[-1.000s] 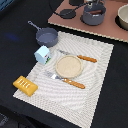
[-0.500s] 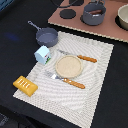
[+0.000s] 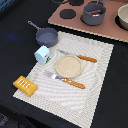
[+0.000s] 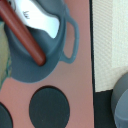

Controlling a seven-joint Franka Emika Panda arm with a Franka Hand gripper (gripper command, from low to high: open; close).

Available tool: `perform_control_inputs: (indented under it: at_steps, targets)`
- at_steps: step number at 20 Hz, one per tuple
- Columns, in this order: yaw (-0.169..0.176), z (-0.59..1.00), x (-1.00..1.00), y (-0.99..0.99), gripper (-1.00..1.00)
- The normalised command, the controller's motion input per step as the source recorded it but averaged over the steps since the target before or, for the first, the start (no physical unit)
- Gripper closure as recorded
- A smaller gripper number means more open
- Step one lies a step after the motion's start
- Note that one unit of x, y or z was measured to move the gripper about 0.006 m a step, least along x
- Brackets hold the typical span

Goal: Interact with the objects in diverse but meaningful ways.

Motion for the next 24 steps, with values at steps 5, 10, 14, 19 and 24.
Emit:
perform_control_inputs:
  at_steps: [5, 10, 14, 19, 24]
  targets:
    - [0.0, -0.16, 0.01, -0.43, -1.0]
    - [-0.002, -0.19, -0.22, -0.58, -1.0]
    - [-0.02, -0.16, -0.54, -0.63, -1.0]
    - [-0.026, -0.22, -0.57, -0.66, -1.0]
    - [-0.03, -0.24, -0.55, -0.67, -1.0]
